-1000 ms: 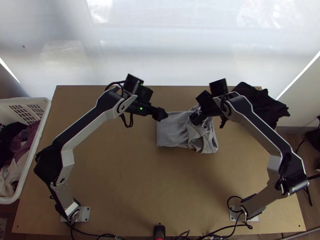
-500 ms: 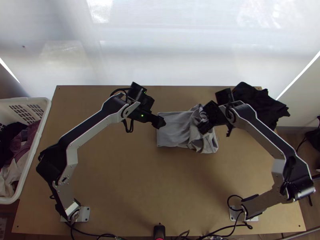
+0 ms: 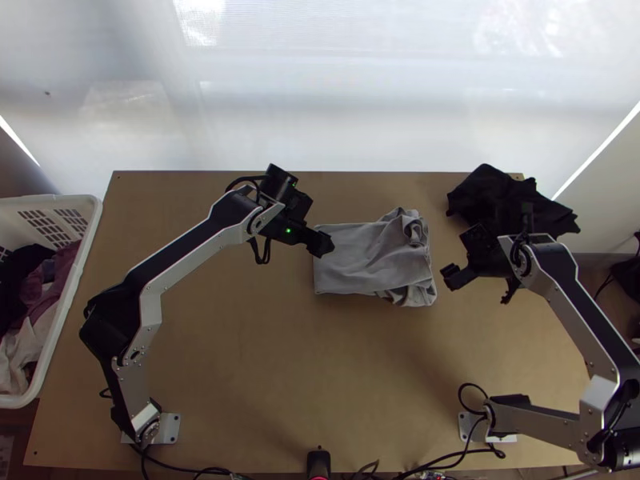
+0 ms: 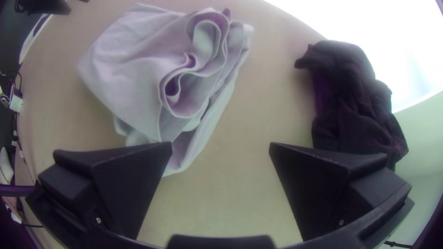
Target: Fold the t-shirt
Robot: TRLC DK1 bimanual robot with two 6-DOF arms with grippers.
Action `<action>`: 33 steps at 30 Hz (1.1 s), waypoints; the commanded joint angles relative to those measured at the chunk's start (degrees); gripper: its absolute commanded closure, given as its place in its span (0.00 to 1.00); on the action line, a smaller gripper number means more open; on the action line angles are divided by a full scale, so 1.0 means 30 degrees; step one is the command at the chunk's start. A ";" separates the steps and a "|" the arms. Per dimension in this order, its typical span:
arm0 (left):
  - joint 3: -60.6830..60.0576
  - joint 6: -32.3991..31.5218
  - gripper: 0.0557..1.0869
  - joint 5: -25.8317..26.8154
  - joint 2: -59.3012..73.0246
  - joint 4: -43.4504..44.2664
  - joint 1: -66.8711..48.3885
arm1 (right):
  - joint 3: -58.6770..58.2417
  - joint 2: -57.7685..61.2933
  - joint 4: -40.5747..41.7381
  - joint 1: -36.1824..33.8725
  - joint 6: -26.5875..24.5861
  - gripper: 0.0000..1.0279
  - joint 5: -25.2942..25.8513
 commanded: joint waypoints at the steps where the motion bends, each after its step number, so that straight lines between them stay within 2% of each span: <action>1: 0.0128 0.0206 0.04 -0.0016 0.0053 -0.0003 -0.0018 | 0.1991 -0.0907 -0.0278 0.0928 0.0748 0.04 -0.0158; 8: 0.0128 0.0381 0.04 -0.0163 0.0698 -0.0003 -0.0106 | 0.6005 0.3722 0.0572 0.4326 0.2272 0.04 -0.0129; 13: 0.0363 0.0499 0.04 -0.0250 0.1254 -0.0003 -0.0341 | 0.7001 0.7237 0.1187 0.5000 0.2506 0.04 -0.0100; 19: 0.0304 0.0499 0.04 -0.0280 0.1078 -0.0208 -0.0399 | 0.6679 0.9610 0.2623 0.3301 0.2506 0.04 -0.0041; 33: 0.0216 0.1348 0.04 -0.0397 0.0903 -0.0413 -0.0370 | 0.7382 0.9669 0.2681 -0.0039 0.2506 0.04 -0.0071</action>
